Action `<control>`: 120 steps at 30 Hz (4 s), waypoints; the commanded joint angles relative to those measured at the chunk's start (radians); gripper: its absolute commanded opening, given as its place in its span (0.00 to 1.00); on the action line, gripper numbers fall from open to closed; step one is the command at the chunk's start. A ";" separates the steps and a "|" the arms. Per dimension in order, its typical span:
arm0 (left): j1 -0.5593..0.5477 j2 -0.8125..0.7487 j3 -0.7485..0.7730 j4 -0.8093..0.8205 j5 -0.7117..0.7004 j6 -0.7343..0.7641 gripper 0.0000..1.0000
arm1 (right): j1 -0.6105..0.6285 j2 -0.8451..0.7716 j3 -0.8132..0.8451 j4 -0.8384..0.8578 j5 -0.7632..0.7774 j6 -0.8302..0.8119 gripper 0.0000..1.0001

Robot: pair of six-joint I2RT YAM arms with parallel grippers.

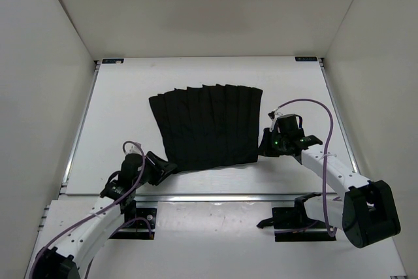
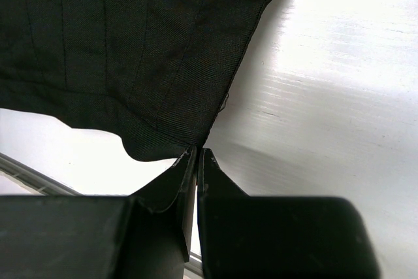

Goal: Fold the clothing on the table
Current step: Fold the skirt

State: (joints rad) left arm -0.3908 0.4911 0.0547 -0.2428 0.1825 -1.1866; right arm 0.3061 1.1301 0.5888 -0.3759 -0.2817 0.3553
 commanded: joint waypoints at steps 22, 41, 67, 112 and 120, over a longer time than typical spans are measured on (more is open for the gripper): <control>0.003 -0.001 -0.113 0.054 -0.081 -0.044 0.00 | -0.009 -0.016 -0.011 0.034 -0.030 0.004 0.00; 0.007 0.339 0.500 -0.390 -0.015 0.558 0.00 | -0.056 -0.105 0.121 -0.228 -0.037 -0.079 0.00; 0.072 0.291 0.913 -0.762 0.018 0.742 0.00 | 0.043 -0.299 0.179 -0.339 -0.193 -0.198 0.00; 0.141 0.237 0.626 -0.642 0.064 0.759 0.00 | 0.490 0.718 0.482 0.226 0.483 -0.326 0.41; 0.132 0.238 0.622 -0.644 0.084 0.754 0.00 | 0.476 0.406 0.468 0.019 0.377 -0.115 0.48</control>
State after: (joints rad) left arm -0.2573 0.7383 0.6811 -0.9070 0.2367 -0.4316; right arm 0.7959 1.6966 1.0691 -0.2554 0.1619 0.1139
